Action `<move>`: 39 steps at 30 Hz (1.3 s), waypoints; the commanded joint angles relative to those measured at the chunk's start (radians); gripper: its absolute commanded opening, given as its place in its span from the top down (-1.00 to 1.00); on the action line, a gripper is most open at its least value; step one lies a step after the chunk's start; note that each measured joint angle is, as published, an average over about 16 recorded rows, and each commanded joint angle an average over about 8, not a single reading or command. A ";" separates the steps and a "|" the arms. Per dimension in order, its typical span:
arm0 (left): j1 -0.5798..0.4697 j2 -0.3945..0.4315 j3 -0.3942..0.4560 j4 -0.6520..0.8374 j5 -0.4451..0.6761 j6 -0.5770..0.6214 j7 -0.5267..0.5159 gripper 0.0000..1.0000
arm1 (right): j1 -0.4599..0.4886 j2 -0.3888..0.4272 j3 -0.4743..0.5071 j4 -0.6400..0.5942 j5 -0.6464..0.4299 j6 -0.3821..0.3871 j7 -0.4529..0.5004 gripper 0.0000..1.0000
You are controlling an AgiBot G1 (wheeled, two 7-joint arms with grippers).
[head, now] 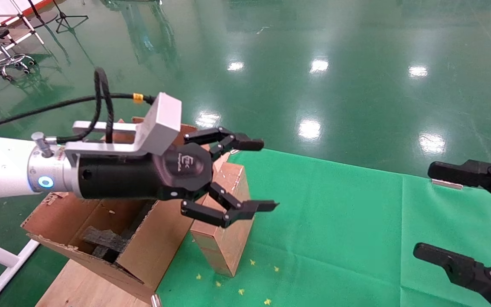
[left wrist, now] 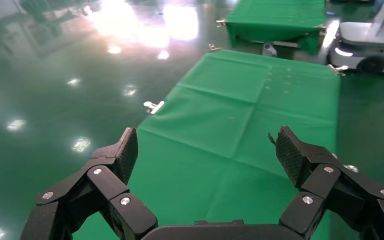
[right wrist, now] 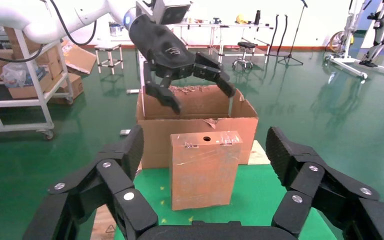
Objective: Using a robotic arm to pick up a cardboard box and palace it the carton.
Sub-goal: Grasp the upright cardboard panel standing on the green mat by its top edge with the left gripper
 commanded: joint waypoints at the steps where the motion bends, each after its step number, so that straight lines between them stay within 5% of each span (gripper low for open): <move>1: -0.009 0.003 0.005 0.005 0.007 -0.016 -0.016 -1.00 | 0.000 0.000 0.000 0.000 0.000 0.000 0.000 1.00; 6: -0.040 -0.010 0.023 -0.013 0.077 -0.044 -0.044 -1.00 | 0.000 0.000 0.000 0.000 0.000 0.000 0.000 1.00; 10: -0.118 -0.003 0.077 -0.041 0.236 -0.077 -0.145 -1.00 | 0.000 0.000 0.000 0.000 0.000 0.000 0.000 1.00; 31: -0.472 0.209 0.373 -0.050 0.946 0.075 -1.088 -1.00 | 0.000 0.000 0.000 0.000 0.000 0.000 0.000 1.00; 39: -0.463 0.256 0.390 -0.051 0.964 0.095 -1.255 -1.00 | 0.000 0.000 0.000 0.000 0.000 0.000 0.000 1.00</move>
